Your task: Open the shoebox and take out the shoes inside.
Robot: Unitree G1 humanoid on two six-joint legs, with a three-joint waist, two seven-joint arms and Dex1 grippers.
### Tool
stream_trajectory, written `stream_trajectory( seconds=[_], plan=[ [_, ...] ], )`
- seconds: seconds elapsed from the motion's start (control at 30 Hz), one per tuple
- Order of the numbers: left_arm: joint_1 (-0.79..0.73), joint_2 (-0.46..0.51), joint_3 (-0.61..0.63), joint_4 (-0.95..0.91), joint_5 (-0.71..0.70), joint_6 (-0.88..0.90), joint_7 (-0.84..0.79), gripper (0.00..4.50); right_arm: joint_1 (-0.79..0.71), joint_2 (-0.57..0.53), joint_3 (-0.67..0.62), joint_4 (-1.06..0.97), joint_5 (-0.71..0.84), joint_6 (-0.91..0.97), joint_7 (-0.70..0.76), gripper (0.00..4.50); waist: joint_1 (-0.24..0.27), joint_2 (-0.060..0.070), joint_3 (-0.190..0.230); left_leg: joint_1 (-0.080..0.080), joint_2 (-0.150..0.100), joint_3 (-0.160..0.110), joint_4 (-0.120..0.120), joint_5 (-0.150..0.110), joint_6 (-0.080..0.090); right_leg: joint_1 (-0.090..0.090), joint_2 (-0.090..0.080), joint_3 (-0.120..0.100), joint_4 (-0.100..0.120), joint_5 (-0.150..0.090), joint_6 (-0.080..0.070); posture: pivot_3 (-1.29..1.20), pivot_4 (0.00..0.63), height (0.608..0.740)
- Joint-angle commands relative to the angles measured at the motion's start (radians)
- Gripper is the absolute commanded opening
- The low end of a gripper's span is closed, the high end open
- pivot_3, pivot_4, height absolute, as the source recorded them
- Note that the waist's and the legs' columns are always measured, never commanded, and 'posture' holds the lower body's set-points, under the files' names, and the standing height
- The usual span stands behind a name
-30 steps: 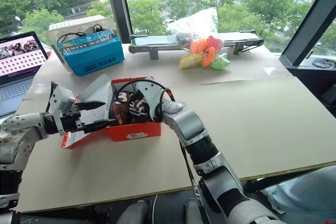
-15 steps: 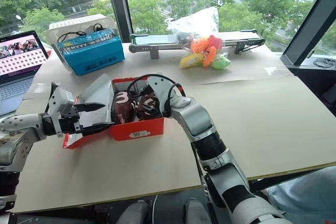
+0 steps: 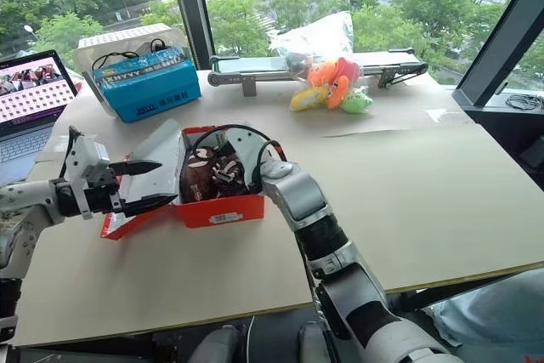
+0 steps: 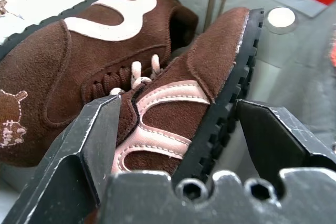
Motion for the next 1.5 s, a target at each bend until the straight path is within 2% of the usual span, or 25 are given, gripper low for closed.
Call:
stream_trajectory(
  seconds=[0.03, 0.13, 0.23, 0.43, 0.53, 0.8, 0.9, 1.0, 1.2, 1.33, 1.5],
  plan=[
    [-0.020, 0.016, 0.034, -0.034, -0.014, -0.020, 0.009, 4.50, 0.023, -0.007, 0.012, 0.079, -0.017, -0.007, 0.016, 4.10, 0.000, 0.000, 0.000, 0.001, 0.000, 0.000, 0.000, 0.000, 0.000, 0.001, 0.000, 0.000, 0.000, -0.004, 0.005, 0.00, 0.150, 0.740],
    [-0.022, 0.014, 0.034, -0.036, -0.013, -0.020, 0.013, 4.50, 0.022, -0.009, 0.006, 0.081, -0.016, -0.014, 0.022, 4.10, 0.000, 0.000, 0.000, 0.002, 0.000, 0.000, -0.001, -0.002, -0.004, 0.003, -0.001, 0.000, -0.001, -0.005, 0.004, 0.00, 0.150, 0.740],
    [-0.025, 0.011, 0.031, -0.040, -0.016, -0.017, 0.016, 4.50, 0.025, -0.014, -0.003, 0.081, -0.014, -0.019, 0.023, 3.37, 0.000, 0.000, 0.000, 0.002, 0.000, 0.000, -0.001, -0.004, -0.007, 0.003, -0.001, 0.000, -0.001, -0.004, 0.004, 0.00, 0.150, 0.740],
    [-0.028, 0.006, 0.023, -0.038, -0.013, -0.022, 0.021, 4.50, 0.040, -0.022, -0.017, 0.074, -0.015, -0.015, 0.024, 1.34, 0.001, 0.000, 0.000, 0.002, 0.000, 0.000, -0.001, -0.004, -0.007, 0.003, -0.001, 0.000, -0.001, -0.004, 0.004, 0.00, 0.150, 0.740],
    [-0.033, 0.005, 0.020, -0.034, -0.010, -0.025, 0.022, 4.50, 0.044, -0.028, -0.017, 0.073, -0.019, -0.013, 0.024, 0.50, 0.001, 0.000, 0.000, 0.002, 0.000, 0.000, -0.001, -0.004, -0.007, 0.002, -0.001, 0.000, -0.001, -0.004, 0.004, 0.00, 0.150, 0.740],
    [-0.058, -0.008, 0.003, -0.009, 0.002, -0.038, 0.024, 4.50, 0.039, -0.037, -0.080, 0.007, -0.005, 0.013, -0.009, 0.50, 0.005, 0.000, 0.000, 0.002, 0.000, -0.001, -0.001, -0.004, -0.007, 0.003, -0.001, 0.000, -0.001, -0.005, 0.005, 0.00, 0.150, 0.740],
    [-0.064, -0.020, 0.003, 0.001, 0.001, -0.049, 0.025, 4.50, 0.013, -0.033, -0.153, -0.089, 0.029, 0.062, -0.030, 0.50, 0.010, 0.000, 0.000, 0.000, 0.000, -0.001, -0.001, -0.004, -0.007, 0.001, -0.001, -0.001, -0.001, -0.004, 0.005, 0.00, 0.150, 0.740],
    [-0.080, -0.079, 0.016, 0.037, 0.020, -0.139, 0.071, 4.50, -0.040, -0.035, -0.255, -0.204, 0.073, 0.145, -0.063, 0.50, 0.017, 0.001, 0.000, -0.006, -0.001, -0.001, -0.001, -0.002, -0.004, -0.004, -0.001, -0.001, -0.001, -0.001, 0.002, 0.00, 0.150, 0.740],
    [-0.061, -0.068, 0.005, 0.066, 0.017, -0.149, 0.030, 4.50, -0.068, -0.049, -0.374, -0.320, 0.123, 0.240, -0.117, 0.50, 0.016, 0.001, 0.000, -0.014, 0.000, 0.000, 0.000, 0.000, 0.000, -0.012, -0.001, -0.001, 0.001, 0.002, -0.001, 0.00, 0.150, 0.740],
    [-0.053, -0.060, 0.003, 0.064, 0.015, -0.153, 0.006, 4.50, -0.046, -0.088, -0.603, -0.448, 0.207, 0.344, -0.150, 0.50, 0.016, 0.001, 0.001, -0.014, 0.000, 0.000, 0.000, 0.000, 0.000, -0.012, -0.001, -0.001, 0.000, 0.002, -0.001, 0.00, 0.150, 0.740],
    [-0.034, -0.066, -0.004, 0.060, 0.023, -0.166, 0.001, 4.50, 0.045, -0.216, -0.754, -0.493, 0.263, 0.424, -0.122, 0.50, 0.032, 0.001, 0.001, -0.014, 0.000, 0.000, 0.001, 0.000, 0.000, -0.009, -0.001, -0.003, -0.003, 0.002, 0.000, 0.00, 0.150, 0.740]
  ],
)
